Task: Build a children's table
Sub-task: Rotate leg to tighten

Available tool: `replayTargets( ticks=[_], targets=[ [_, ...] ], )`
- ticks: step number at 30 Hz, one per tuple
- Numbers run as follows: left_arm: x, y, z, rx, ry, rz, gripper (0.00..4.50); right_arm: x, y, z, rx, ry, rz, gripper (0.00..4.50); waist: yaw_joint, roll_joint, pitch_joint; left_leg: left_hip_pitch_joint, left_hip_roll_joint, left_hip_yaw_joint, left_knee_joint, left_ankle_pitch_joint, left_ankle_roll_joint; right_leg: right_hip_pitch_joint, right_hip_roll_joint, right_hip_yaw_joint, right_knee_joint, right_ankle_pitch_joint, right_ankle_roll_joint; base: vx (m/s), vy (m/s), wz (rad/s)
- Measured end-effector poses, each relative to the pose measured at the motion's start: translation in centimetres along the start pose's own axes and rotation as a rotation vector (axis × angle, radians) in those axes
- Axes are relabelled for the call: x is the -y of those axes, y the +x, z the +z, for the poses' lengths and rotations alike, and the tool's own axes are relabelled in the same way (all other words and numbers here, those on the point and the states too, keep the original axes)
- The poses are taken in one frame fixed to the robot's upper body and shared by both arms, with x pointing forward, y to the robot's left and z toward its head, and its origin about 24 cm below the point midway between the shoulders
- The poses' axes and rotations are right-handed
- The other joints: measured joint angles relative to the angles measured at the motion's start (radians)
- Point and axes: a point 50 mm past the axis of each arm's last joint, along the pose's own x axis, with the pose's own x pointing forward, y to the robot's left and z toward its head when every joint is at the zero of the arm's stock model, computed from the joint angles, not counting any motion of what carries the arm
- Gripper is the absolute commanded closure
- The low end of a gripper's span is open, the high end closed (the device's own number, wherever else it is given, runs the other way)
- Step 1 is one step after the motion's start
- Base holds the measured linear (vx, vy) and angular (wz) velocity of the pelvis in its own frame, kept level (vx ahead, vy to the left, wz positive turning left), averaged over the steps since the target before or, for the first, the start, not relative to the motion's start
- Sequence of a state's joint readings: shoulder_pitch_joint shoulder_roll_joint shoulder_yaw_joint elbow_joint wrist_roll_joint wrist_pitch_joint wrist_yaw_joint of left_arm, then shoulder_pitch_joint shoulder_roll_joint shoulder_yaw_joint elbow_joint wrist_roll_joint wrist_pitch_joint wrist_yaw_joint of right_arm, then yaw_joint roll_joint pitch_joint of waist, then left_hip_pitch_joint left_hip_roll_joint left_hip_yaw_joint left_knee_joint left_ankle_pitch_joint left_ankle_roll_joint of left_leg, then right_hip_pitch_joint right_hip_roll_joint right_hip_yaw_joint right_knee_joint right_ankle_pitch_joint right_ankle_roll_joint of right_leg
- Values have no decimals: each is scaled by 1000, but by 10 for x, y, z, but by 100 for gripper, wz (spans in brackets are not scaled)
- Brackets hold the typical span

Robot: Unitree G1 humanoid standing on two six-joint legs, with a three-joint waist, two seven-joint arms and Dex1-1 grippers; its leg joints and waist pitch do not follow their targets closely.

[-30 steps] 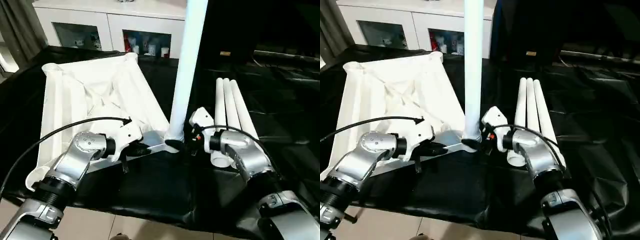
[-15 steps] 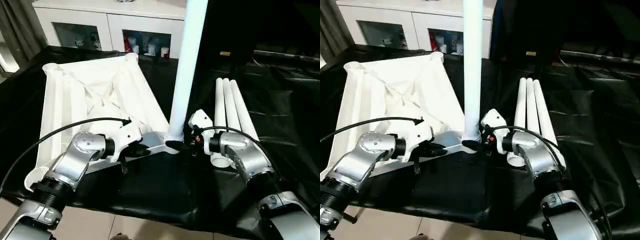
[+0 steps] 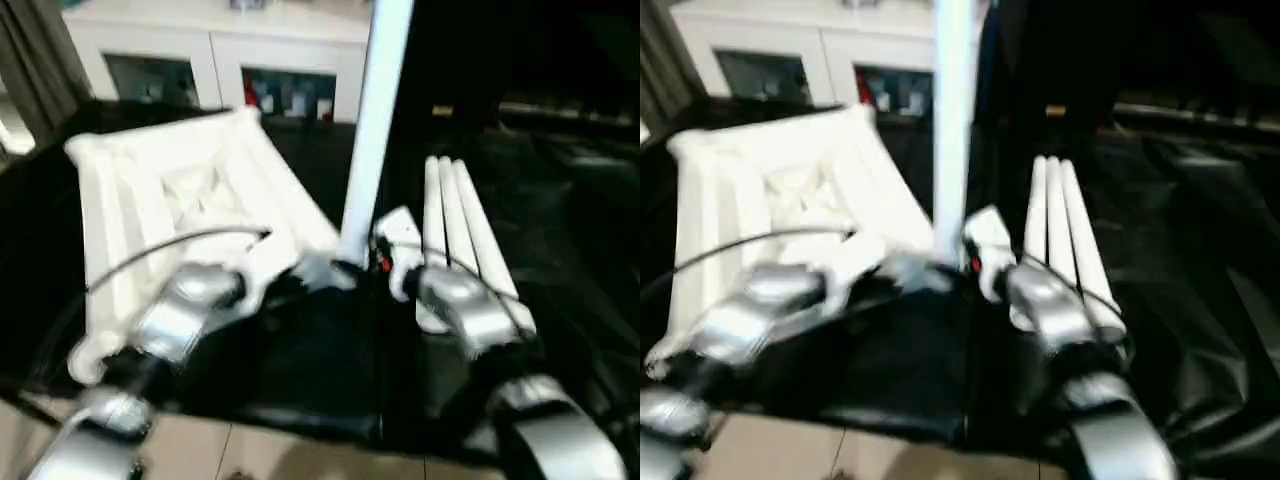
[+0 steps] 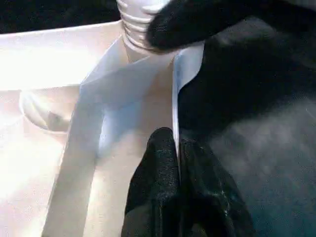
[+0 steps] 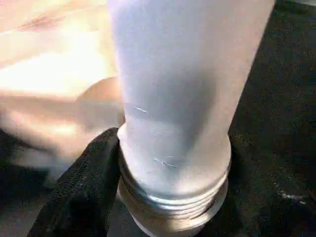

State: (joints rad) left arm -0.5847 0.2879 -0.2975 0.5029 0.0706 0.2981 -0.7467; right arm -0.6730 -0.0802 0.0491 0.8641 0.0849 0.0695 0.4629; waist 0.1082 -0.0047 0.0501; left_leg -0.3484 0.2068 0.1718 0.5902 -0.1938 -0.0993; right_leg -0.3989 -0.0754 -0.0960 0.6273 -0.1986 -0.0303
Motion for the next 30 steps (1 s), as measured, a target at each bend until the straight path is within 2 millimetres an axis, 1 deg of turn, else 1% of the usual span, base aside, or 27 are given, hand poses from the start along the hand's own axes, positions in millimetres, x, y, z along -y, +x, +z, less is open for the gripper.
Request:
replayTargets(
  ticks=[2,5,8,11,12,13,14,15,16,17,18,19,20,22,25,30],
  targets=[
    [6,15,9,0,-50,57,450,2,6,2,2,65,-141,174,0,0,0,0,0,0,0,0,0,0,0,0,0,1,0,0,0,0],
    [14,29,17,-3,-79,100,450,1,11,3,-3,103,-262,174,3,-1,-1,0,0,0,0,0,0,1,0,0,0,1,0,0,0,0],
    [16,33,20,-9,-73,118,450,-4,16,4,-2,105,-310,174,4,-1,-2,0,0,-1,0,0,0,1,0,0,0,0,1,0,0,0],
    [15,33,20,-13,-67,119,450,-7,18,4,5,99,-298,174,3,-1,-2,0,0,-1,0,0,0,1,0,0,-1,0,1,0,0,0],
    [15,33,19,-14,-64,119,450,-7,18,4,8,95,-295,118,3,-1,-2,0,0,-1,0,0,0,1,0,0,-1,0,1,0,0,0],
    [15,32,19,-15,-59,118,450,-7,18,5,14,89,-290,118,3,-1,-2,0,0,-1,-1,0,0,1,0,0,-1,0,1,0,0,0],
    [14,32,19,-16,-54,118,450,-7,18,4,18,85,-280,105,3,-1,-2,0,0,-1,-1,0,0,0,0,0,-1,0,1,0,0,0],
    [13,31,18,-16,-50,122,450,-8,18,4,22,83,-266,102,3,-1,-2,0,0,-1,-2,0,0,0,0,0,-1,0,1,0,0,0],
    [11,29,17,-18,-45,126,450,-9,18,4,26,78,-252,83,0,0,-1,0,0,-1,-2,0,0,0,0,0,-1,1,1,0,0,0],
    [8,26,15,-17,-33,121,450,-10,18,4,29,64,-231,83,-6,0,-1,-1,0,-1,-3,0,0,-1,0,0,-1,1,1,0,0,0],
    [6,24,14,-15,-25,120,450,-9,17,4,29,55,-217,65,-10,0,-1,-1,0,-1,-3,0,0,-2,0,0,-1,1,1,0,0,0],
    [4,21,13,-14,-16,114,450,-9,17,4,31,46,-192,65,-15,-1,-1,-1,0,-1,-4,0,0,-2,1,-1,-1,1,1,0,0,0],
    [2,17,11,-8,4,98,450,-7,15,4,32,26,-146,55,-17,-1,-1,-2,0,-1,-5,0,0,-3,1,-1,-1,1,1,0,0,0],
    [-1,10,7,-5,24,80,450,-2,10,4,29,-1,-97,35,-16,0,-1,-3,0,-1,-5,0,0,-4,1,-1,-1,2,-2,0,0,0],
    [-5,2,3,-4,45,51,450,0,1,5,40,-67,23,35,-15,0,-1,-5,0,-1,-4,0,0,-4,1,-1,-2,1,-2,0,0,0],
    [-6,-15,-6,18,87,-58,450,10,-24,0,17,-176,226,35,-11,0,-1,-9,0,0,-3,1,11,-5,1,-1,-7,0,-1,0,0,0]
  ],
)
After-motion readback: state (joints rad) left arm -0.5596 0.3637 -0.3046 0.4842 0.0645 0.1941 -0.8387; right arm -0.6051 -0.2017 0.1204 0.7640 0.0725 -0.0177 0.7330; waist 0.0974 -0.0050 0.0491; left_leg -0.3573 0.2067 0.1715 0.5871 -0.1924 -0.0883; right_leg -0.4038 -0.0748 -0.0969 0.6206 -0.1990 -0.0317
